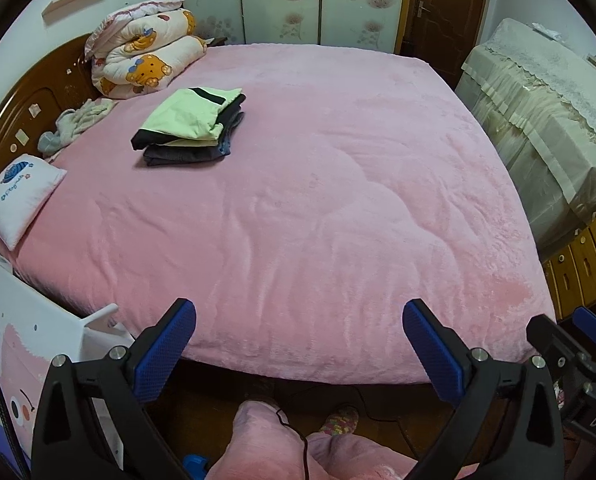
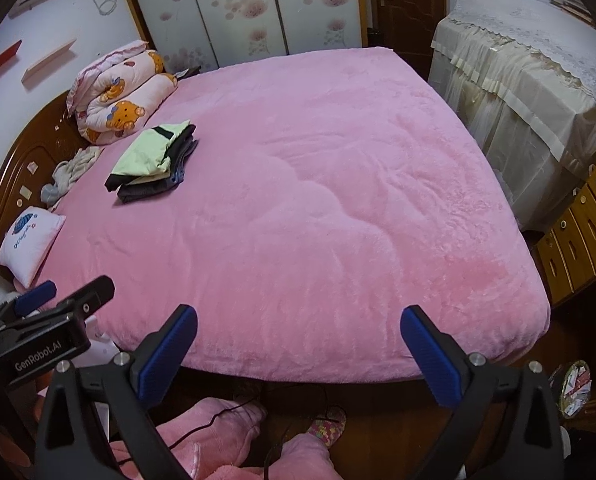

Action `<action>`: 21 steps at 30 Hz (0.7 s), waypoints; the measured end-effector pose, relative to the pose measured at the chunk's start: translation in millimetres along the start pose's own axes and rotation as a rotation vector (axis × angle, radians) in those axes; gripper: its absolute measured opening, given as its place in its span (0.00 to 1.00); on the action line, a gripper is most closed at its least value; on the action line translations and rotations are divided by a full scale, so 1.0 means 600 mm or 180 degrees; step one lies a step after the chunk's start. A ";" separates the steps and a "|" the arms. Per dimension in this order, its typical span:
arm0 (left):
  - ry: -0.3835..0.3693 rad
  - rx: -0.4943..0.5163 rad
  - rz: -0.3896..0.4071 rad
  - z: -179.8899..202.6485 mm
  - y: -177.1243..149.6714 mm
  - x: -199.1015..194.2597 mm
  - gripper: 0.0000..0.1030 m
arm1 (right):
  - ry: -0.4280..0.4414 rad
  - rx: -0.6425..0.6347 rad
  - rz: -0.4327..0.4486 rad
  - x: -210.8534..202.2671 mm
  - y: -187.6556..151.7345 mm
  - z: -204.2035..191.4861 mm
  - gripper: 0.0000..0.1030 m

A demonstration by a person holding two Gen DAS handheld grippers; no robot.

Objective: Fold large clothes

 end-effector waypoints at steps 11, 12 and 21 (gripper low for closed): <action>-0.0069 0.0190 0.0054 0.030 0.011 0.003 0.99 | -0.0021 -0.0018 0.0156 -0.008 0.018 0.013 1.00; -0.0076 0.0210 0.0071 0.036 0.011 0.001 0.99 | -0.0022 -0.0025 0.0160 -0.008 0.018 0.013 1.00; -0.0144 0.0350 0.0078 0.052 0.014 0.004 0.99 | 0.0000 -0.0108 0.0120 -0.002 0.022 0.009 1.00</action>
Point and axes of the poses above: each gripper's, at about its wrist camera, not at the fingertips, and x roughly the way its jaws point, z to its right, y to its top, the point moved 1 cm from there along x, roughly the way its jaws point, and after that the axes turned 1 degree about y, right-handed, at the moved point
